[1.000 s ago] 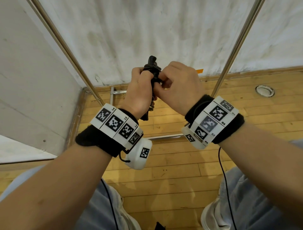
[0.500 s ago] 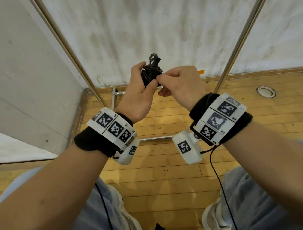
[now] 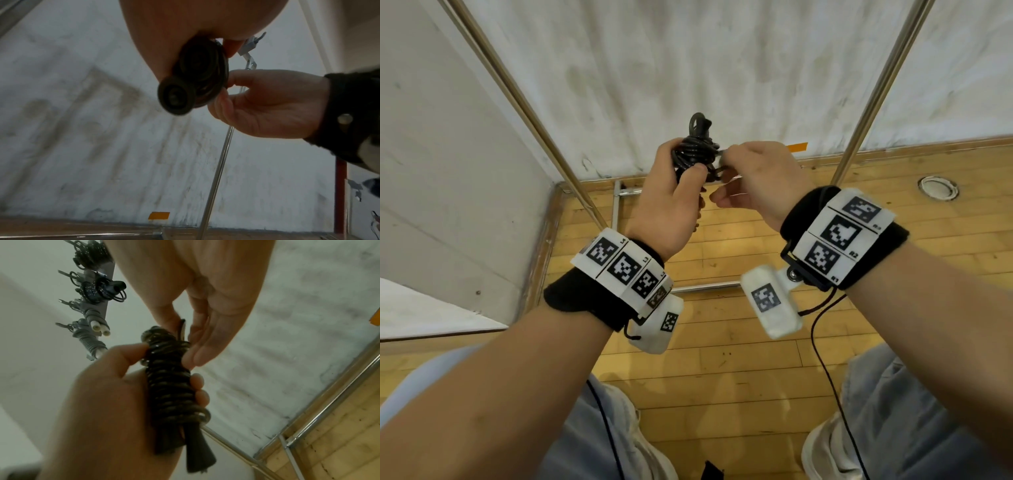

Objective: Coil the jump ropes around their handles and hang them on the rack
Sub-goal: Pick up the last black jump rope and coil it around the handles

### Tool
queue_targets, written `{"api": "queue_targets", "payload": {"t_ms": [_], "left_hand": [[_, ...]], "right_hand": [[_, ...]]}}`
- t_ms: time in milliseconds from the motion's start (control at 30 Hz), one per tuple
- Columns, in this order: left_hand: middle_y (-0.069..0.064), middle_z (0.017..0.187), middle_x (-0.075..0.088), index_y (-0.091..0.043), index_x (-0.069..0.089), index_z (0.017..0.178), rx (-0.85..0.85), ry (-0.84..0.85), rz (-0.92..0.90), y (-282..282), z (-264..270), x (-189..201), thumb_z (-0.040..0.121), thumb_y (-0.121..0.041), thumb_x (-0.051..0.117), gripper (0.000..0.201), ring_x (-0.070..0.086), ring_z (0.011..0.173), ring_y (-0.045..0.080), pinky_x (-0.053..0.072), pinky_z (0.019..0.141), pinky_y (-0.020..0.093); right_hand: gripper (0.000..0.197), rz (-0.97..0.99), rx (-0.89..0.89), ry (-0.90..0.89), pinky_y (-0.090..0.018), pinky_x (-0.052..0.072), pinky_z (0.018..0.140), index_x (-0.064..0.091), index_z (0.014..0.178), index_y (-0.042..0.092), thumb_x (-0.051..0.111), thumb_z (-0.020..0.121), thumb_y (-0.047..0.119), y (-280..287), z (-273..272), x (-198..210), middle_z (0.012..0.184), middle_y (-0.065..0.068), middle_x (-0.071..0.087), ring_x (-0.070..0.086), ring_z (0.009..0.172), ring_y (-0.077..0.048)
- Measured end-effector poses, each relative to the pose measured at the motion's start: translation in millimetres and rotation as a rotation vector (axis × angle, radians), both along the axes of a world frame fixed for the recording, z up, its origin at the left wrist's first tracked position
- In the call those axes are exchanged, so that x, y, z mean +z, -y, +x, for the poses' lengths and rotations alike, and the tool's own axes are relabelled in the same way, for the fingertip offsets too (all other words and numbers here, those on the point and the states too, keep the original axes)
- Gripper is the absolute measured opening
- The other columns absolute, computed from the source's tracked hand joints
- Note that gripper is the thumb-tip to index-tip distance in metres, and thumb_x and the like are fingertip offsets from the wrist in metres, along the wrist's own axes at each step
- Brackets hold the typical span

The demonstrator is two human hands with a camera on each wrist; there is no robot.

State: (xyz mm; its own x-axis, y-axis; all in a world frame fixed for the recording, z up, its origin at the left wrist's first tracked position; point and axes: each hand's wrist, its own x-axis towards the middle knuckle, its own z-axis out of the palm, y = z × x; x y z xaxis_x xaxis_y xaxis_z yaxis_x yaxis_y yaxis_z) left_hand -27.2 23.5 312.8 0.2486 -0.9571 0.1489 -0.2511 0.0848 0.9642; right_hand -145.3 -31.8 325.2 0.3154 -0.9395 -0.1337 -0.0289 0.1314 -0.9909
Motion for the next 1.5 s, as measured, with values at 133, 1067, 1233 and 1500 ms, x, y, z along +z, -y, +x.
{"api": "queue_targets", "payload": {"t_ms": [133, 1067, 1233, 1500], "left_hand": [[-0.003, 0.081, 0.060, -0.028, 0.047, 0.108, -0.043, -0.039, 0.121, 4.2, 9.4, 0.8, 0.091, -0.018, 0.044, 0.020, 0.056, 0.059, 0.011, 0.046, 0.052, 0.032], [0.001, 0.075, 0.066, -0.019, 0.056, 0.094, 0.002, -0.054, 0.124, 7.3, 13.9, 5.1, 0.087, -0.039, 0.065, 0.023, 0.063, 0.058, 0.018, 0.052, 0.052, 0.034], [-0.008, 0.058, 0.061, -0.015, 0.061, 0.083, 0.086, 0.018, 0.049, 9.9, 12.3, 3.8, 0.078, -0.033, 0.073, 0.022, 0.061, 0.052, 0.015, 0.050, 0.047, 0.028], [-0.001, 0.059, 0.063, -0.017, 0.063, 0.071, 0.093, 0.034, 0.095, 9.8, 16.5, -1.4, 0.070, -0.025, 0.068, 0.009, 0.061, 0.049, 0.019, 0.049, 0.043, 0.033]], "right_hand": [[0.017, -0.063, -0.009, -0.038, -0.029, 0.056, 0.055, 0.064, 0.075, 0.002, 0.057, 0.089, 0.007, -3.2, 2.0, -6.1, 0.058, -0.005, 0.061, 0.064, 0.049, -0.017], [0.032, 0.056, -0.045, 0.193, -0.029, 0.048, 0.055, 0.056, 0.110, 0.007, 0.058, 0.092, 0.033, 0.8, -2.4, -19.4, 0.070, -0.005, 0.057, 0.056, 0.053, -0.018], [0.019, 0.143, 0.112, 0.180, -0.022, 0.043, 0.046, 0.063, 0.094, 0.006, 0.058, 0.093, 0.025, 1.1, -1.6, -19.0, 0.056, 0.000, 0.053, 0.048, 0.044, -0.012], [0.021, 0.085, 0.049, 0.081, -0.018, 0.024, 0.035, 0.059, 0.075, 0.006, 0.057, 0.093, 0.014, 13.4, -9.5, -18.8, 0.043, 0.006, 0.042, 0.029, 0.036, -0.008]]}}
